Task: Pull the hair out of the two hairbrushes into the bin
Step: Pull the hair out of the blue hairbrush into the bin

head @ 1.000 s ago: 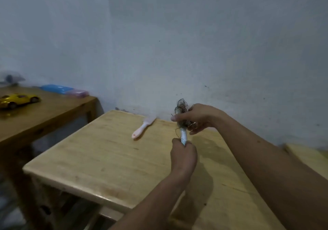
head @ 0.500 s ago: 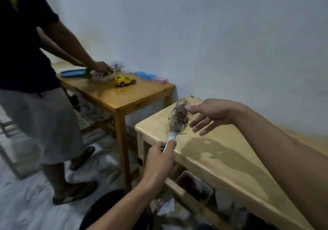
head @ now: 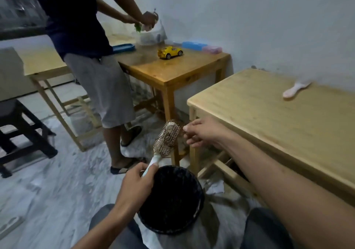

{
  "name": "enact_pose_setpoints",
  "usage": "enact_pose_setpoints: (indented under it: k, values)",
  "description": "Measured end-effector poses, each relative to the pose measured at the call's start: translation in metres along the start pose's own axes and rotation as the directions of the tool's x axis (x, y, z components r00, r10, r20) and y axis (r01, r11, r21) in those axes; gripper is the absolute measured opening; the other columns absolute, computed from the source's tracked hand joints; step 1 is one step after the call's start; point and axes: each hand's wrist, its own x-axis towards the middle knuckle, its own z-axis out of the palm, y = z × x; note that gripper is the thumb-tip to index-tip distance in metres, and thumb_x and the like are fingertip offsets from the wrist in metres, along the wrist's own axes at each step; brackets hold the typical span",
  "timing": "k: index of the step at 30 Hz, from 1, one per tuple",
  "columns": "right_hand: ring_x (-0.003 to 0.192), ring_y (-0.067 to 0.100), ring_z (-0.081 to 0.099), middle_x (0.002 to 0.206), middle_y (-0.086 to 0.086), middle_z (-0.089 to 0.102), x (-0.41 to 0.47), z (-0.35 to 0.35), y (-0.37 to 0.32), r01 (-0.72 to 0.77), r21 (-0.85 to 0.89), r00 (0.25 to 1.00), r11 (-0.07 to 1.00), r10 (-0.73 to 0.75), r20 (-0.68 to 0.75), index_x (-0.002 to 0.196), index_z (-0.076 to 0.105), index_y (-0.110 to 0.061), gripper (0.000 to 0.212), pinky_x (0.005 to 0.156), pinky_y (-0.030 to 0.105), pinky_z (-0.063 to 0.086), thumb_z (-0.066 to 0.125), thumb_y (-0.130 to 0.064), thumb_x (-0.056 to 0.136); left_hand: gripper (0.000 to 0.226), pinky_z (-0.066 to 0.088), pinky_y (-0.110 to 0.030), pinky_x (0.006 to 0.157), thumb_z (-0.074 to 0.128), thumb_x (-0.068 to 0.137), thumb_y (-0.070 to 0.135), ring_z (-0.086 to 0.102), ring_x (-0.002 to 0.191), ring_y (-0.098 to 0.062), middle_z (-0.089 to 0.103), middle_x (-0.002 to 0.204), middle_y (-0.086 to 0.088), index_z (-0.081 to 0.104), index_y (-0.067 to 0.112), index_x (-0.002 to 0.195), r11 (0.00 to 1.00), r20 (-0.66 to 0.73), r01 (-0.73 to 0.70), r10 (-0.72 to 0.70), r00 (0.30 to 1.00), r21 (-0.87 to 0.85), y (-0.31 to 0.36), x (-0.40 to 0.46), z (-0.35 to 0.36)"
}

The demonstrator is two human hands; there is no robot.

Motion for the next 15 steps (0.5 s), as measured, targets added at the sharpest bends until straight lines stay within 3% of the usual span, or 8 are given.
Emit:
enact_pose_setpoints:
  k: [3,6,12,15]
  values:
    - [0.07,0.017,0.071,0.093,0.015,0.077,0.012,0.022,0.018,-0.036,0.052,0.999,0.998,0.036,0.007,0.104,0.074,-0.002,0.016,0.069,0.031,0.063,0.068,-0.016,0.098,0.035,0.034,-0.03,0.047,0.062,0.094,0.041,0.043,0.042,-0.009,0.051,0.052,0.001,0.066,0.008,0.083,0.997,-0.028,0.072,-0.072,0.997,-0.009,-0.022,-0.002,-0.013]
    - [0.061,0.012,0.067,0.083,0.011,0.074,0.023,0.037,0.036,-0.062,0.092,0.998,0.994,0.062,0.005,0.097,0.074,0.0,0.014,0.058,0.022,0.059,0.067,-0.012,0.098,0.041,0.034,-0.031,0.047,0.063,0.094,0.041,0.042,0.041,-0.01,0.049,0.05,0.001,0.066,0.001,0.085,0.991,-0.071,0.133,-0.134,0.988,-0.028,-0.044,-0.005,-0.018]
    - [0.062,0.013,0.063,0.075,0.009,0.067,0.045,0.048,0.079,-0.133,0.016,0.99,0.991,0.133,-0.035,0.095,0.071,0.001,0.018,0.056,0.022,0.056,0.06,-0.012,0.102,0.048,0.033,-0.03,0.048,0.063,0.094,0.042,0.039,0.04,-0.009,0.047,0.048,0.003,0.063,-0.005,0.087,0.97,-0.149,0.22,-0.233,0.961,-0.103,-0.075,-0.015,-0.02]
    - [0.064,0.016,0.063,0.075,0.011,0.064,0.057,0.044,0.109,-0.195,0.001,0.976,0.981,0.194,-0.096,0.088,0.068,-0.001,0.02,0.064,0.028,0.058,0.058,-0.009,0.103,0.048,0.034,-0.028,0.044,0.061,0.096,0.039,0.037,0.04,-0.01,0.044,0.049,0.001,0.061,-0.009,0.089,0.962,-0.211,0.246,-0.266,0.941,-0.118,-0.084,-0.015,-0.026]
